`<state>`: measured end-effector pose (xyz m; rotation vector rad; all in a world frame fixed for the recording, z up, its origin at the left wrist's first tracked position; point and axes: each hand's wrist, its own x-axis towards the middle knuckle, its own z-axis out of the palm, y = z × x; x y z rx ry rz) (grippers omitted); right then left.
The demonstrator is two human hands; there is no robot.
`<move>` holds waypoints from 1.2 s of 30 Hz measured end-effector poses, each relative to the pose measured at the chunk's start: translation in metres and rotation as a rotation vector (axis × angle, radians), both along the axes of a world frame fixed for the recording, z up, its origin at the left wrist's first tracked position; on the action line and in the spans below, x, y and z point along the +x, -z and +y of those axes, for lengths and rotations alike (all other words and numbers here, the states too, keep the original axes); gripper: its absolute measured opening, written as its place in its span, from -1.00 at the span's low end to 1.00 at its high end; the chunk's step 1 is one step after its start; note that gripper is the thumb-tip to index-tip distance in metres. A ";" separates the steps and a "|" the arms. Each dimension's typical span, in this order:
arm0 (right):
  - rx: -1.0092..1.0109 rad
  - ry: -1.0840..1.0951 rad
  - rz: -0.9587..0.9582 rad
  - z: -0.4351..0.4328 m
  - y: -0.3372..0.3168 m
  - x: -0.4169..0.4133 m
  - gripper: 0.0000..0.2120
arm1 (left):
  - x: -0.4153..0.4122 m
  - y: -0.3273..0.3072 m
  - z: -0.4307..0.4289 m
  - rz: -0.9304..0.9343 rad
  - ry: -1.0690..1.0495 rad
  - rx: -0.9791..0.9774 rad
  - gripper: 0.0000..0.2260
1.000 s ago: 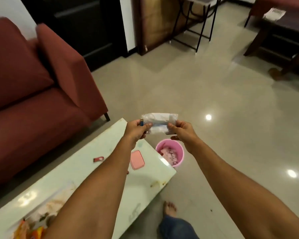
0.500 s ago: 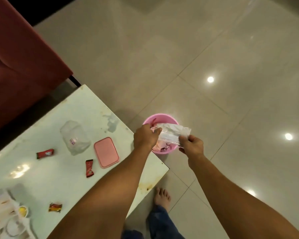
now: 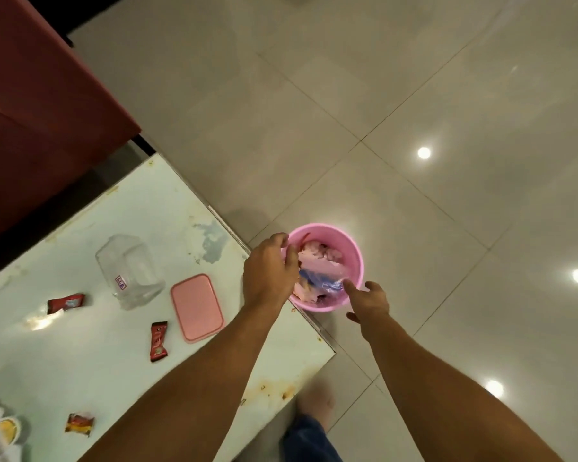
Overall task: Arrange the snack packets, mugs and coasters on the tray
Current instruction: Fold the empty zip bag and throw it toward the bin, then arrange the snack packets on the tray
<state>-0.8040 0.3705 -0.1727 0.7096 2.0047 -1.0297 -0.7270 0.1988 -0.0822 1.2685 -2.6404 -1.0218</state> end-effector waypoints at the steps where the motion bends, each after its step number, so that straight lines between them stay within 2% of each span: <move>1: 0.047 -0.032 0.025 0.004 -0.006 0.002 -0.40 | 0.004 -0.006 -0.004 0.013 -0.020 -0.001 -0.73; 3: 0.136 -0.094 0.149 0.004 -0.023 0.008 -0.54 | 0.013 -0.023 -0.015 0.044 -0.071 -0.015 -0.75; 5: 0.166 -0.174 0.400 -0.003 -0.045 0.017 -0.66 | 0.026 -0.045 -0.026 0.075 -0.107 -0.053 -0.77; 7: 0.085 -0.258 0.658 -0.030 -0.077 0.037 -0.64 | 0.053 -0.071 -0.043 0.094 -0.160 -0.092 -0.77; 9: -0.013 -0.325 0.833 -0.063 -0.112 0.063 -0.62 | 0.083 -0.097 -0.062 0.123 -0.225 -0.140 -0.75; 12: -0.157 -0.482 0.904 -0.125 -0.165 0.128 -0.73 | 0.161 -0.132 -0.101 0.144 -0.351 -0.175 -0.73; 14: -0.265 -0.609 0.927 -0.162 -0.191 0.183 -0.70 | 0.220 -0.151 -0.126 0.165 -0.419 -0.212 -0.74; 17: -0.463 -0.789 0.876 -0.217 -0.225 0.286 -0.72 | 0.334 -0.173 -0.161 0.178 -0.527 -0.266 -0.76; 20: -0.535 -0.943 0.783 -0.256 -0.250 0.385 -0.77 | 0.452 -0.191 -0.184 0.139 -0.646 -0.288 -0.75; 23: -0.479 -1.012 0.655 -0.282 -0.260 0.479 -0.82 | 0.570 -0.202 -0.200 0.110 -0.836 -0.271 -0.75; 26: -0.336 -0.994 0.507 -0.287 -0.248 0.547 -0.86 | 0.655 -0.197 -0.197 0.028 -0.972 -0.214 -0.80; 29: -0.200 -1.055 0.397 -0.283 -0.230 0.592 -0.77 | 0.705 -0.174 -0.179 -0.083 -1.007 -0.051 -0.81; 32: -0.121 -1.123 0.233 -0.284 -0.213 0.622 -0.70 | 0.720 -0.142 -0.160 -0.173 -1.037 0.130 -0.78; 36: -0.181 -1.036 0.059 -0.295 -0.195 0.651 -0.74 | 0.707 -0.111 -0.144 -0.099 -1.065 0.266 -0.79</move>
